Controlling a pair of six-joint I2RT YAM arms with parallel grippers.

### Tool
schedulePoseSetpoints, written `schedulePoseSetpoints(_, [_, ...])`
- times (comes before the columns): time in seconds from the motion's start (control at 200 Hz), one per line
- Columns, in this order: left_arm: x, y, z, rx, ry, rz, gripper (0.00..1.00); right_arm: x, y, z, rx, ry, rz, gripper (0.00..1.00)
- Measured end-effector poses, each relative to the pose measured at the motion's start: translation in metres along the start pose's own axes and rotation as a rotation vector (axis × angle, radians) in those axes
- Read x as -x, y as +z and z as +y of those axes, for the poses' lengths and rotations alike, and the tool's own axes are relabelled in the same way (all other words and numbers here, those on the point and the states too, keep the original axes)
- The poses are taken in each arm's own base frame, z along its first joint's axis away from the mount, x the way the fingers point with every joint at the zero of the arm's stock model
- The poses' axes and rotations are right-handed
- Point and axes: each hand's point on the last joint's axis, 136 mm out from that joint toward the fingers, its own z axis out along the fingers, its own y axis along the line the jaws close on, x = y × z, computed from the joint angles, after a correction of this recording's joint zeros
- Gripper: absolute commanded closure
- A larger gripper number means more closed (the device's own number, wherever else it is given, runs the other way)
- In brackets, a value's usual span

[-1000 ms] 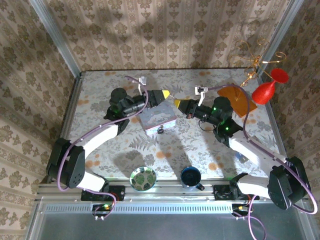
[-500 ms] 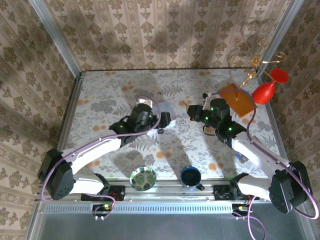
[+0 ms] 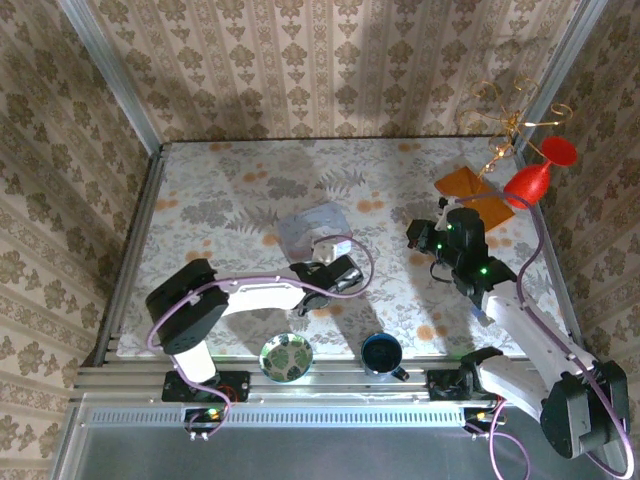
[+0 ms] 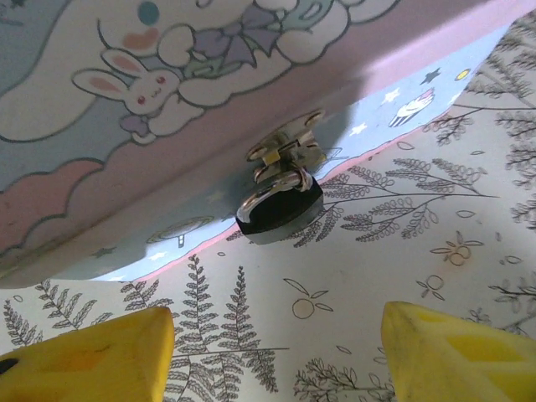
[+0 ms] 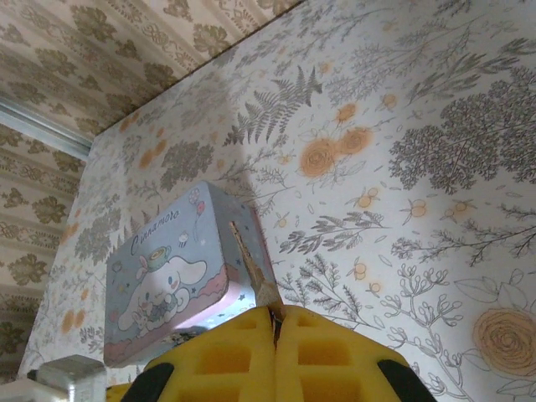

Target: Unlock the padlock with the key

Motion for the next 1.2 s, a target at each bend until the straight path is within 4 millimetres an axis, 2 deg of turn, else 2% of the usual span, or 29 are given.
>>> schedulePoseSetpoints(0.31, [0.013, 0.020, 0.000, 0.066, -0.039, -0.040, 0.42, -0.008, 0.000, -0.008, -0.007, 0.009, 0.015, 1.00])
schedulePoseSetpoints(0.645, [0.024, 0.049, 0.004, 0.102, -0.070, -0.036, 0.45, -0.007, 0.001, -0.006, 0.012, 0.012, 0.017, 1.00])
schedulePoseSetpoints(0.775, [0.031, 0.055, 0.006, 0.100, -0.089, -0.040, 0.44, -0.007, 0.004, -0.005, 0.020, 0.014, 0.021, 1.00])
schedulePoseSetpoints(0.91, [0.033, 0.058, 0.006, 0.088, -0.097, -0.036, 0.36, -0.008, 0.006, -0.005, 0.021, 0.014, 0.025, 1.00])
schedulePoseSetpoints(1.201, [0.030, 0.063, 0.011, 0.096, -0.127, -0.008, 0.39, -0.007, 0.008, -0.004, 0.025, 0.014, 0.022, 1.00])
